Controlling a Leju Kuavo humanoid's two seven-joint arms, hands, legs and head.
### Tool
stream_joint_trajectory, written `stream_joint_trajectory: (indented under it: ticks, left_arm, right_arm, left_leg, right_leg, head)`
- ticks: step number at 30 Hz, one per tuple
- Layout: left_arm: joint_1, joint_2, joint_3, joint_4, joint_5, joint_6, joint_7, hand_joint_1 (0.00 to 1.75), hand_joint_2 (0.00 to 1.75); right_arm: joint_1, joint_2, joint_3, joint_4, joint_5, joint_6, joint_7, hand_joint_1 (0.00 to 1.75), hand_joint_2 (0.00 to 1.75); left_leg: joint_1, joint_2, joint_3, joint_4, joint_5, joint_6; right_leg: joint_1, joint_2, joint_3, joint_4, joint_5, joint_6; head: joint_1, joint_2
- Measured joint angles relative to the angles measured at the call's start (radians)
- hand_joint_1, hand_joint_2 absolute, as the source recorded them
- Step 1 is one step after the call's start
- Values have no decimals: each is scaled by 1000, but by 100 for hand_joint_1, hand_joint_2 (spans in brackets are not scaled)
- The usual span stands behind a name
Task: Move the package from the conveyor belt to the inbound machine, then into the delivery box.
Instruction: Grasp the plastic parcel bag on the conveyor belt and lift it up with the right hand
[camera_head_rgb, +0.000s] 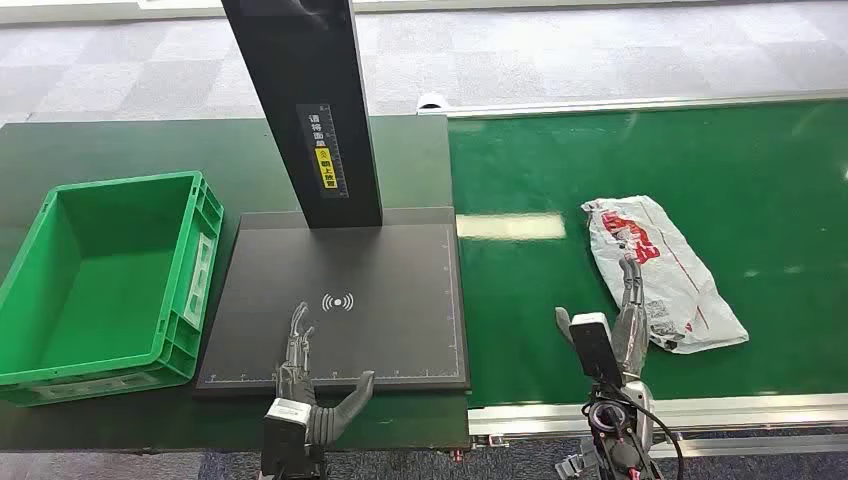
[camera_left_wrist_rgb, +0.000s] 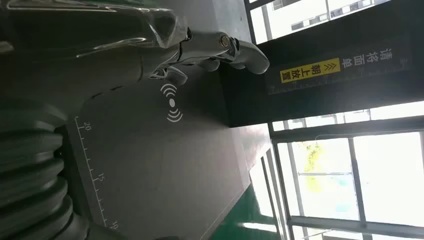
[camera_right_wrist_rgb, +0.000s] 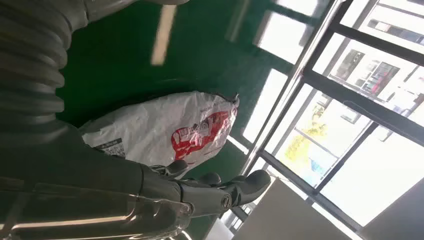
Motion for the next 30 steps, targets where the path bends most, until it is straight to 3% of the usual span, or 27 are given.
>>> stream_joint_trajectory:
  ticks: [11,13,15,17,19,24,30]
  left_arm:
    - [2,-3,5,-10,1,0,0,0,175]
    - [4,-4,6,-13,2,0,0,0,175]
    - [7,-5,6,-19,3,0,0,0,175]
    - [15,-6,7,-25,3,1,0,0,175]
    - [22,-7,8,-32,3,6,0,0,175]
    - [42,-3,10,-61,4,29,0,0,175]
    - [56,4,5,-92,4,48,0,0,175]
  right_arm:
    - [-2,-17,4,-26,12,-9,11,0,175]
    - [-4,-26,3,-30,79,-31,69,0,175]
    - [-18,-53,1,-33,181,-21,209,0,175]
    - [-50,-101,-13,-25,238,48,366,0,175]
    - [-102,-160,-40,12,244,150,457,0,175]
    - [-218,-265,-117,177,221,371,525,0,175]
    - [-277,-289,-153,320,230,489,628,0,175]
  left_leg:
    - [0,0,0,0,0,0]
    - [0,0,0,0,0,0]
    - [0,-1,0,0,0,1]
    - [-1,-2,0,0,1,1]
    - [-3,-2,-1,0,1,2]
    - [-3,-2,0,1,1,2]
    - [-2,-2,-1,0,1,2]
  right_leg:
    - [0,0,0,0,0,0]
    - [0,0,0,0,0,0]
    - [-1,-1,0,0,0,0]
    - [-2,-2,0,0,0,0]
    - [-3,-3,0,0,1,1]
    - [-4,-3,1,0,1,2]
    - [-2,-3,0,0,1,2]
  head:
    - [0,0]
    - [0,0]
    - [0,0]
    - [0,0]
    - [0,0]
    - [0,0]
    - [0,0]
